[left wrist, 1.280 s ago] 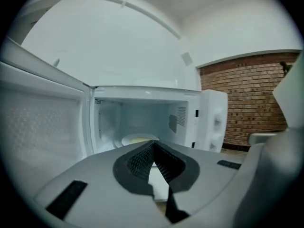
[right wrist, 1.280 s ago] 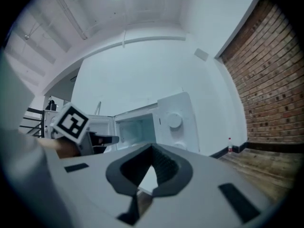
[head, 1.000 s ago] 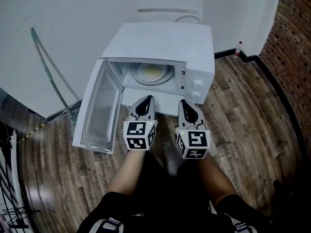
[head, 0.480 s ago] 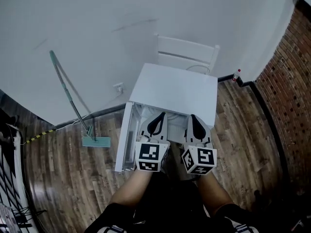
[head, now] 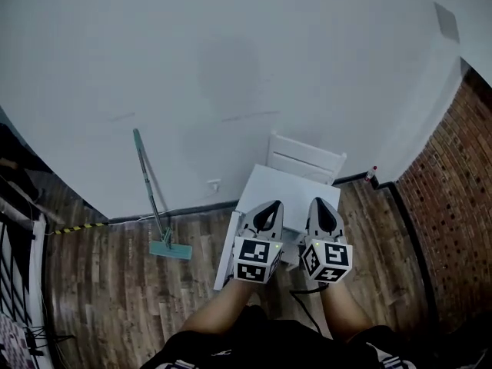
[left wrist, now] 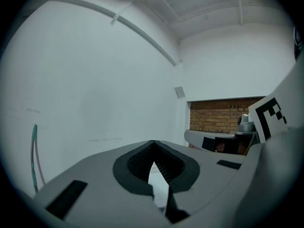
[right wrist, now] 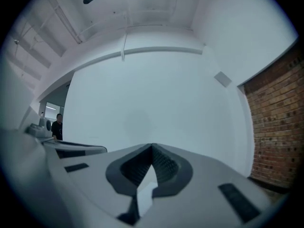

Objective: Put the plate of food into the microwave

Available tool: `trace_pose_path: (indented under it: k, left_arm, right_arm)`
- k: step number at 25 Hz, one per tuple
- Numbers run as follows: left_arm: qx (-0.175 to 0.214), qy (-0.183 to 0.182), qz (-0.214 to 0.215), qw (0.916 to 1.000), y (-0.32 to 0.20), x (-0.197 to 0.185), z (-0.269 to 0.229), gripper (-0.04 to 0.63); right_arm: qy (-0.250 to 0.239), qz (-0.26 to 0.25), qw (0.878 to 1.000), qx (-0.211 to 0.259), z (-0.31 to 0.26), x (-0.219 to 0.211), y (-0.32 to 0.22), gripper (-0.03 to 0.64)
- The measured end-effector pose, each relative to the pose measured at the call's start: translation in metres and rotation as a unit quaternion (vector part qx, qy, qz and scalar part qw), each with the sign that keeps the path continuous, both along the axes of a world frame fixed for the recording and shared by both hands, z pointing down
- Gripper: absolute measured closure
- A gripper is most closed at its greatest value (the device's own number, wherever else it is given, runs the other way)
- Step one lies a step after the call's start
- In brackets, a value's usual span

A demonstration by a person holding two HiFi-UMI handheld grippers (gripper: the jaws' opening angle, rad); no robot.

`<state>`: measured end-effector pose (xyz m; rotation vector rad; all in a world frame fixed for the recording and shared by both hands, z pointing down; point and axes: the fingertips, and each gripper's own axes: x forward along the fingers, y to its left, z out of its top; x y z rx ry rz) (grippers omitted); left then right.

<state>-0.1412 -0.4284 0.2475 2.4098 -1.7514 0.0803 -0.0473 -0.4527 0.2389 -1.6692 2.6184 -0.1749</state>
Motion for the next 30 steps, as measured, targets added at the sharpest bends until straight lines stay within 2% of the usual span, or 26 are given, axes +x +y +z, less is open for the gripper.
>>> trace_pose_path:
  k: [4,10,13,18,30]
  left_arm:
    - [0.005,0.001,0.013,0.9999,-0.019,-0.008,-0.029,0.595]
    - [-0.001,-0.003,0.02,0.9998,-0.042,-0.004,-0.033,0.595]
    - [-0.007,-0.002,0.012,0.9999,-0.059,0.002,-0.036,0.595]
    - [0.006,-0.003,-0.006,1.0,-0.081,0.014,-0.053,0.595]
    - [-0.003,0.001,-0.032,0.9995,-0.094,0.043,-0.041,0.595]
  right_arm:
    - [-0.014,0.007,1.0,0.002,-0.027,-0.008,-0.02,0.611]
    - [-0.014,0.008,1.0,-0.008,-0.028,-0.005,-0.039,0.611]
    - [-0.017,-0.004,1.0,-0.009,-0.033,-0.002,-0.055,0.611]
    - [-0.014,-0.028,0.999,0.004,-0.049,0.001,-0.075,0.611]
    - [-0.006,-0.061,0.998,-0.003,-0.036,0.022,-0.086,0.611]
